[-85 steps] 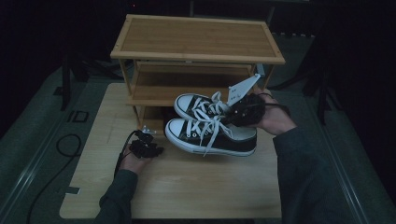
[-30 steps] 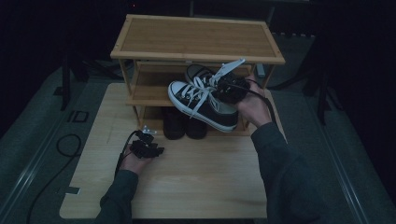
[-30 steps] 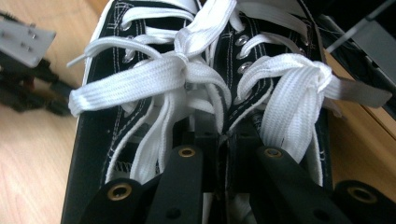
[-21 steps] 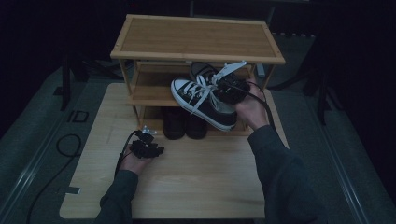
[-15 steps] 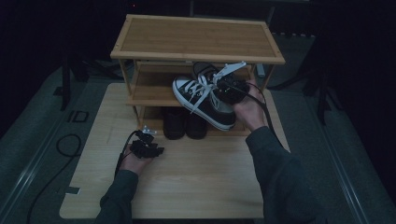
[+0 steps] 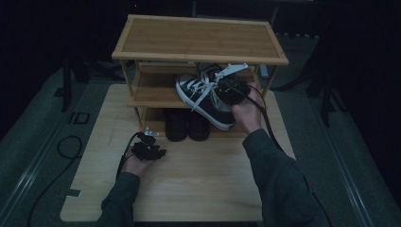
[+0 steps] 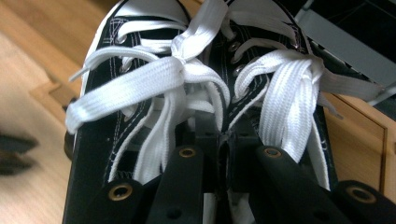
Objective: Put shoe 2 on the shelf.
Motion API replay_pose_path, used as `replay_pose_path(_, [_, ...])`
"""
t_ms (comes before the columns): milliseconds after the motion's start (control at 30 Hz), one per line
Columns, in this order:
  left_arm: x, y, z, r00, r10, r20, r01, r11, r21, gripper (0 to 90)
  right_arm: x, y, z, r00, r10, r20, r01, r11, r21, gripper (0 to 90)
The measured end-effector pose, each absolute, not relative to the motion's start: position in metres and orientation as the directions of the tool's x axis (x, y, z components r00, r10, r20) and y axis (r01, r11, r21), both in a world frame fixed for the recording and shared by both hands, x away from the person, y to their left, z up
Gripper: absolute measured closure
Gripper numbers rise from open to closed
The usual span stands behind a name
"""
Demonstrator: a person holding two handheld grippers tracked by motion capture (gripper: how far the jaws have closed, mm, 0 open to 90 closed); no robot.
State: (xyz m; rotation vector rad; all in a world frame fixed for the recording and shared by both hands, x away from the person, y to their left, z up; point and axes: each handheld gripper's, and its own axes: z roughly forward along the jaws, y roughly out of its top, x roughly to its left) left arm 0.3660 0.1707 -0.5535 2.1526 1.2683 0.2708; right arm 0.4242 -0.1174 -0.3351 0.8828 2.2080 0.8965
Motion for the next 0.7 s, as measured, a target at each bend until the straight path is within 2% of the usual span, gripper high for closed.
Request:
replay_pose_path(300, [0.3659, 0.1706, -0.5534, 0.519, 0.845, -0.125, 0.718, -0.352, 0.601, 61.0, 0.4298, -0.1145, -0.3376, -0.556, 0.799, -0.230, 0.405, 0.501, 0.765, 85.2])
replay_pose_path(333, [0.3657, 0.1706, -0.5534, 0.520, 0.845, -0.124, 0.717, -0.353, 0.601, 61.0, 0.4312, -0.1157, -0.3374, -0.553, 0.803, -0.223, 0.412, 0.497, 0.764, 83.0])
replay_pose_path(367, [0.3656, 0.1707, -0.5535, 0.520, 0.845, -0.126, 0.717, -0.352, 0.602, 61.0, 0.4330, -0.1164, -0.3372, -0.551, 0.800, -0.239, 0.410, 0.509, 0.757, 75.3])
replay_pose_path(467, [0.3657, 0.1710, -0.5534, 0.520, 0.844, -0.129, 0.718, -0.351, 0.601, 61.1, 0.4330, -0.1171, -0.3365, -0.560, 0.794, -0.236, 0.409, 0.513, 0.755, 71.0])
replay_pose_path(500, [0.3658, 0.1709, -0.5533, 0.520, 0.845, -0.127, 0.718, -0.352, 0.600, 61.0, 0.4331, -0.1178, -0.3363, -0.565, 0.790, -0.239, 0.407, 0.519, 0.752, 66.1])
replay_pose_path(533, [0.3658, 0.1709, -0.5533, 0.520, 0.845, -0.127, 0.718, -0.352, 0.600, 61.1, 0.4331, -0.1178, -0.3363, -0.565, 0.790, -0.239, 0.407, 0.519, 0.752, 66.1])
replay_pose_path(567, [0.3658, 0.1710, -0.5534, 0.521, 0.844, -0.129, 0.718, -0.352, 0.601, 61.0, 0.4336, -0.1189, -0.3360, -0.578, 0.779, -0.243, 0.399, 0.530, 0.749, 61.2])
replay_pose_path(633, [0.3657, 0.1714, -0.5535, 0.520, 0.844, -0.131, 0.719, -0.350, 0.601, 61.0, 0.4336, -0.1201, -0.3352, -0.586, 0.774, -0.241, 0.397, 0.534, 0.746, 57.2])
replay_pose_path(700, [0.3660, 0.1723, -0.5531, 0.526, 0.842, -0.123, 0.717, -0.362, 0.596, 61.0, 0.4337, -0.1218, -0.3340, -0.589, 0.774, -0.234, 0.399, 0.530, 0.748, 56.3])
